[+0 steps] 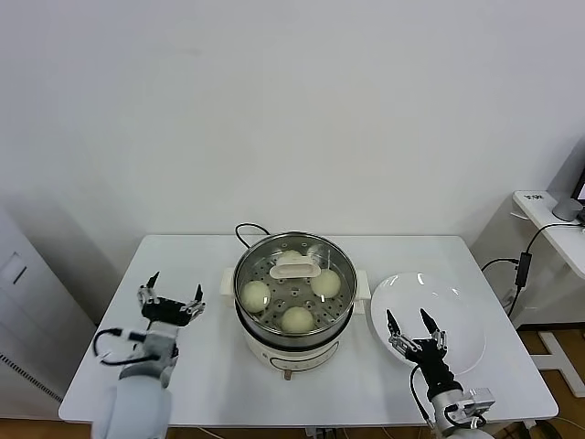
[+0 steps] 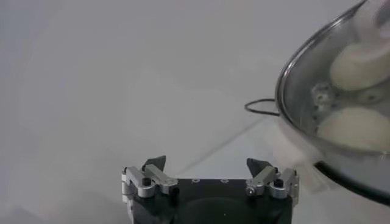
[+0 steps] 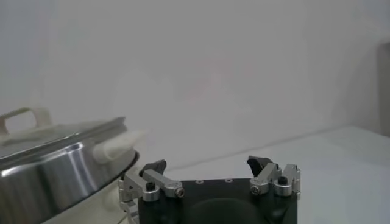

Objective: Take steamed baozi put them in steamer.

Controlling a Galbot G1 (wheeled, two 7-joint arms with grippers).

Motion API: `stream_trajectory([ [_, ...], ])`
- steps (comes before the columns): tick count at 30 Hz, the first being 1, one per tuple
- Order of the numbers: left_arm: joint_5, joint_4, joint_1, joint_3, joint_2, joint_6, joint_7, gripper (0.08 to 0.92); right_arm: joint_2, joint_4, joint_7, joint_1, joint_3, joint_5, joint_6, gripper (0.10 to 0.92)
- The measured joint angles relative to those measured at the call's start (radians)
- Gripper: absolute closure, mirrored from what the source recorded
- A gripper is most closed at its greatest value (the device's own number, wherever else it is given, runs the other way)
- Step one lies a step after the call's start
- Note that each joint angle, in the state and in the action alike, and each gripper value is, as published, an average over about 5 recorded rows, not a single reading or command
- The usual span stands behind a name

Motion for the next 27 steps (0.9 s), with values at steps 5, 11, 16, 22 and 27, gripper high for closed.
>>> stream_trajectory([
  [5, -0.137, 0.010, 0.077, -0.057, 0.011, -0.158, -0.057, 0.177, 0.001, 0.021, 0.012, -0.029, -0.006, -0.003, 0.015, 0.203],
  [11, -0.229, 0.016, 0.175, -0.087, 0.010, -0.304, -0.107, 0.177, 0.003, 0.044, 0.031, -0.081, -0.007, -0.001, 0.037, 0.203],
  [16, -0.272, 0.015, 0.255, -0.087, 0.008, -0.375, -0.123, 0.177, 0.005, 0.069, 0.051, -0.130, -0.010, -0.002, 0.045, 0.203],
  [22, -0.310, 0.003, 0.340, -0.076, 0.013, -0.411, -0.122, 0.177, -0.002, 0.100, 0.077, -0.184, -0.016, -0.011, 0.042, 0.203],
  [27, -0.335, -0.012, 0.399, -0.062, 0.014, -0.412, -0.114, 0.177, -0.017, 0.134, 0.103, -0.228, -0.021, -0.026, 0.019, 0.203],
])
